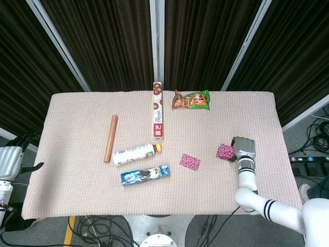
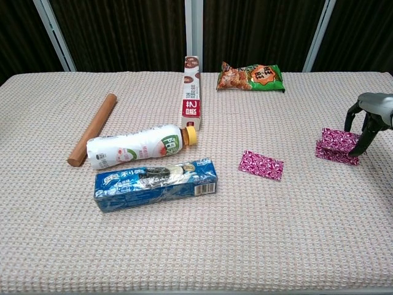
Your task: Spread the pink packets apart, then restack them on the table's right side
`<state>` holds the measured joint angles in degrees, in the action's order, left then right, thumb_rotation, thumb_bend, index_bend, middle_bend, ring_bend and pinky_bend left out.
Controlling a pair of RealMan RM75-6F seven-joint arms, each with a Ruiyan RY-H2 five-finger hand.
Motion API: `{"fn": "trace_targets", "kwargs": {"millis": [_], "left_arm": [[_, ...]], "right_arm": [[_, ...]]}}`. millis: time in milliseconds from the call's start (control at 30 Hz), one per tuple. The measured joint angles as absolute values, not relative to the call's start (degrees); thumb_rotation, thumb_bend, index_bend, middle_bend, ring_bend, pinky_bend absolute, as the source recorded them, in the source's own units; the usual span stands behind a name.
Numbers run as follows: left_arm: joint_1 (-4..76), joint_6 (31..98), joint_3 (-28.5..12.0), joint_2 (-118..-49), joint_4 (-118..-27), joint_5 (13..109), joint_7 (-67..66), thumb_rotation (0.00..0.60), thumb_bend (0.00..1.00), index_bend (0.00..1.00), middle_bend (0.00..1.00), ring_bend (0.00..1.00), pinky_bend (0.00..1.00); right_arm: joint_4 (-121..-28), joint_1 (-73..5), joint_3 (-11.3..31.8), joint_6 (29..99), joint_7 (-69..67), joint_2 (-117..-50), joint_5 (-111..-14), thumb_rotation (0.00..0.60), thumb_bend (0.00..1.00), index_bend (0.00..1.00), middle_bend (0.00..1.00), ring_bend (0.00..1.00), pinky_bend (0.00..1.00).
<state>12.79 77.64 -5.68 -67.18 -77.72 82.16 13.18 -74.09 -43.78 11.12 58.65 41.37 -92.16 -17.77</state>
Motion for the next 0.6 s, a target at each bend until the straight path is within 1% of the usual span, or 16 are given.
{"fn": "trace_targets", "kwargs": {"millis": [600], "left_arm": [[12.51,78.01,-5.70,-66.54,-77.79,82.13,13.89,0.600,0.00,0.29,0.31,0.25,0.33]], "right_arm": [[-70.02,-43.41,11.80,57.53,43.17,-95.97,-17.94,0.597,0.00,0.45,1.00,1.00,1.00]]}}
